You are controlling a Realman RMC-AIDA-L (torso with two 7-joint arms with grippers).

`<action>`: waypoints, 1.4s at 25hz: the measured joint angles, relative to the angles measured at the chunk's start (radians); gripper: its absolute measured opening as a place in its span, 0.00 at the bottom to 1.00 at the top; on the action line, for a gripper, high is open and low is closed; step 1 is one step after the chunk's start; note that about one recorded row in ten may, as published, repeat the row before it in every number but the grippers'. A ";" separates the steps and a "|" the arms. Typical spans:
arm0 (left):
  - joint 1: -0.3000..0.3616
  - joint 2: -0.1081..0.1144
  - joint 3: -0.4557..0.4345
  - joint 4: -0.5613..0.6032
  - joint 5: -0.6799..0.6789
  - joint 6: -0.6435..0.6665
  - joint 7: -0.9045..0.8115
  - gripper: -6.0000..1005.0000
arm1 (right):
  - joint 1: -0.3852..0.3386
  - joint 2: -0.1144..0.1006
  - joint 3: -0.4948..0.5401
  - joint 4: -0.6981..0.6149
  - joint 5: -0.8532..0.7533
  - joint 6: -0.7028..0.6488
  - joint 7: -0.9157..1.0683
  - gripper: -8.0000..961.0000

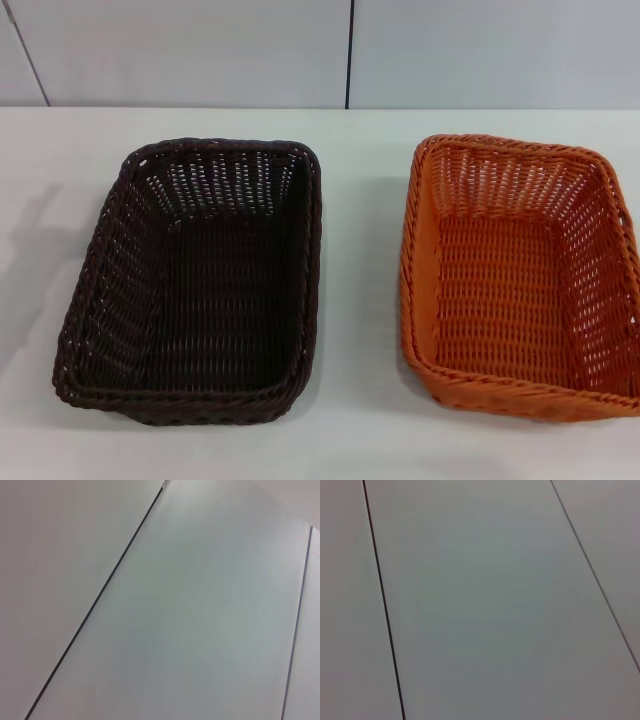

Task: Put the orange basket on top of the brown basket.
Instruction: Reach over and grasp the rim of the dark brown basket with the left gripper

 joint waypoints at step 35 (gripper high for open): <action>-0.093 0.155 0.227 -0.609 0.616 0.567 -1.029 0.86 | -0.015 -0.003 0.003 0.016 -0.004 0.015 -0.005 0.59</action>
